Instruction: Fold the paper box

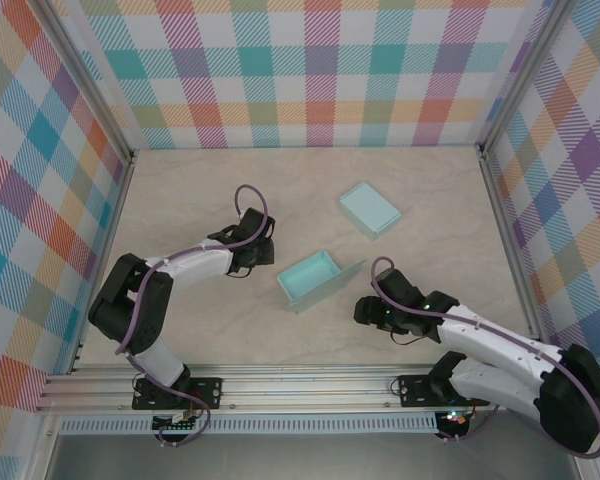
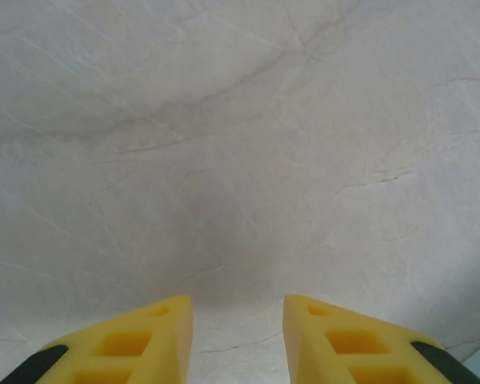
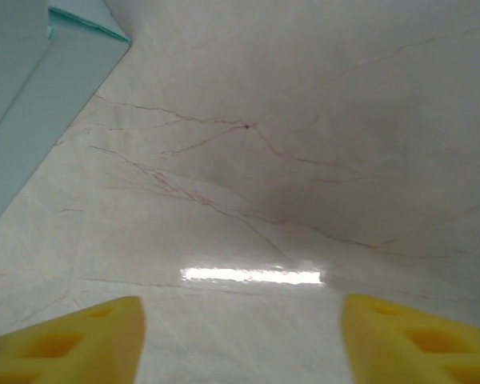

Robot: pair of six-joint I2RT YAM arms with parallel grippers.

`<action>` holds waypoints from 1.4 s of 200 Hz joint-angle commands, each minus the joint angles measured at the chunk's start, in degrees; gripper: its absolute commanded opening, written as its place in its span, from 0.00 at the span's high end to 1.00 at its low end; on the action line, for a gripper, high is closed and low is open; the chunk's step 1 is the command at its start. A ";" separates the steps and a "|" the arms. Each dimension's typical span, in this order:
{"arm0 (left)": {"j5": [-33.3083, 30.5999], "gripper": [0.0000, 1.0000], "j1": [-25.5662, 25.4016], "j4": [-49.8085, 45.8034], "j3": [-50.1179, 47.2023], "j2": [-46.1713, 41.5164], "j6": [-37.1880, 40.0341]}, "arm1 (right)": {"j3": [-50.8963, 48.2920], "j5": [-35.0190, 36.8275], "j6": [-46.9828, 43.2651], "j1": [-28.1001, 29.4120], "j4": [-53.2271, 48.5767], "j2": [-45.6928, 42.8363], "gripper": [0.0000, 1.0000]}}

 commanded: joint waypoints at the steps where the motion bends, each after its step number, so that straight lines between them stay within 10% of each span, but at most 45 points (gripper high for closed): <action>1: 2.38 0.68 -0.48 1.72 -1.61 1.59 -1.19 | -0.55 -4.64 4.26 0.08 15.66 4.03 0.48; 133: 6.37 0.81 -8.32 7.41 -10.30 -1.71 -10.15 | 11.93 -11.80 -5.37 -9.40 29.65 29.27 0.52; 220: 2.59 0.81 -23.98 22.39 -12.91 -1.28 -19.22 | 31.13 -23.43 -16.59 -21.66 21.47 42.46 0.53; 259: -2.45 0.75 -24.83 19.96 -13.71 -8.72 -13.47 | 29.90 -18.72 -20.29 -26.96 13.32 34.69 0.52; 280: -6.19 0.54 -22.50 12.83 -12.19 -16.90 -5.18 | 27.38 -12.12 -22.29 -28.08 7.92 27.15 0.48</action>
